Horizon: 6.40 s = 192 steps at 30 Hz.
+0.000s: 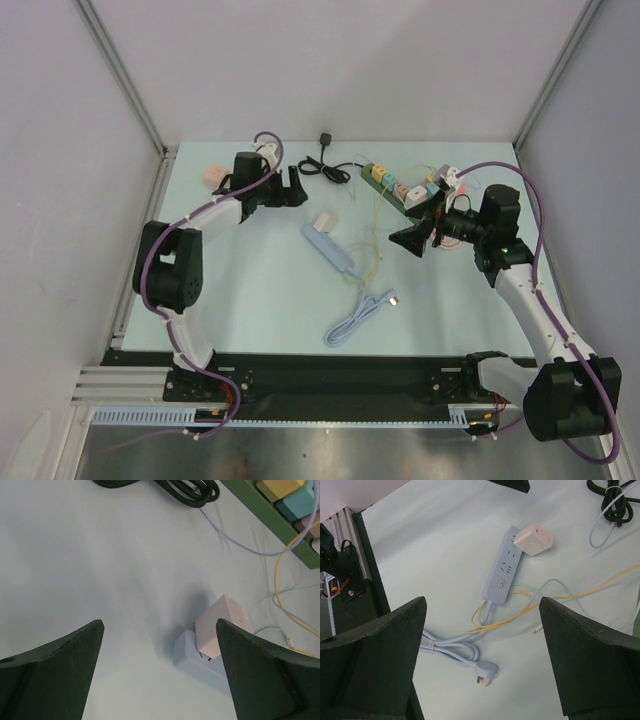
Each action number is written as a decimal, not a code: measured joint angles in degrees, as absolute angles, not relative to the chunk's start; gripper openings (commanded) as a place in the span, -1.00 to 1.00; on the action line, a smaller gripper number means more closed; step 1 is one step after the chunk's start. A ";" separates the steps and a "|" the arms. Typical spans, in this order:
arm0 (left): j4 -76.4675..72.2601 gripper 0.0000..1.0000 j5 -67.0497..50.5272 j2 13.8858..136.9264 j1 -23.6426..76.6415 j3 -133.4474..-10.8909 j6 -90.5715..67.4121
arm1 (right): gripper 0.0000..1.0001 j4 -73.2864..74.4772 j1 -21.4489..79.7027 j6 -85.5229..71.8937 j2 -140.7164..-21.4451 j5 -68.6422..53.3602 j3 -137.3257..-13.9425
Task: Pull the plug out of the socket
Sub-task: Place the plug at the center of the board, then remove the plug from the socket, then place the plug at the center of the board.
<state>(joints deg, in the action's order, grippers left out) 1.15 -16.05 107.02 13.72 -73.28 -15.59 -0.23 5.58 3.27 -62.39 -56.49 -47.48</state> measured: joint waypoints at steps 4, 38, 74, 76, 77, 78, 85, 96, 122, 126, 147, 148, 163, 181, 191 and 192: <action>2.13 0.97 -16.91 106.78 16.49 -73.28 -11.00 | 0.99 -0.23 5.58 3.29 -62.37 -56.49 -47.48; 35.00 0.45 4.84 125.97 34.85 -103.74 10.17 | 0.99 -0.23 5.61 3.29 -62.35 -56.93 -47.48; -4.38 -1.00 -8.95 95.33 35.90 -63.35 9.06 | 0.99 -3.55 8.84 -1.72 -67.88 -56.34 -45.76; -7.88 -1.00 -11.03 94.08 36.38 -61.25 9.15 | 0.99 -4.58 9.26 -2.90 -68.75 -56.18 -45.76; -9.76 -0.99 -11.97 93.34 36.73 -60.01 9.28 | 0.99 -5.15 9.37 -3.40 -69.36 -56.18 -45.76; -11.38 -1.00 -12.86 92.53 37.17 -58.89 9.61 | 1.00 -5.85 9.56 -4.14 -70.19 -56.18 -45.76; -19.20 -1.00 -19.11 86.91 40.53 -54.50 12.67 | 1.00 -6.81 10.92 -6.85 -77.03 -55.77 -45.76; -23.99 -0.99 -21.80 84.20 44.03 -54.19 16.14 | 0.88 -11.46 13.28 -13.54 -81.17 -57.01 -45.74; -32.23 -1.00 -18.35 78.04 45.39 -51.31 13.47 | -1.00 -11.03 9.06 -21.63 -87.18 -53.87 -46.83; -34.46 -1.00 -18.39 75.05 45.43 -51.31 12.43 | -1.00 -10.11 8.84 -20.88 -87.33 -52.03 -46.83; -40.93 -1.00 -7.31 77.17 25.45 -40.93 -11.42 | -1.00 -7.84 8.49 -11.97 -86.35 -58.98 -46.96; -41.56 -1.00 -7.07 77.95 23.31 -40.34 -14.52 | -1.00 -7.73 8.49 -11.79 -86.21 -59.02 -46.96; -49.63 -1.00 -12.97 101.89 -3.88 -39.11 -53.58 | -1.00 -7.03 7.86 -9.34 -84.88 -58.96 -46.96; -40.16 -0.88 -10.74 113.71 -12.05 -51.66 -65.93 | -1.00 -6.04 6.87 -8.71 -84.58 -58.96 -47.22; -32.56 -0.53 -9.45 116.53 -12.71 -58.04 -64.93 | -1.00 -5.78 6.13 -8.69 -84.53 -58.98 -47.40; -32.03 -0.51 -9.32 116.53 -12.73 -58.17 -64.71 | -1.00 -5.78 6.09 -8.69 -84.53 -58.98 -47.40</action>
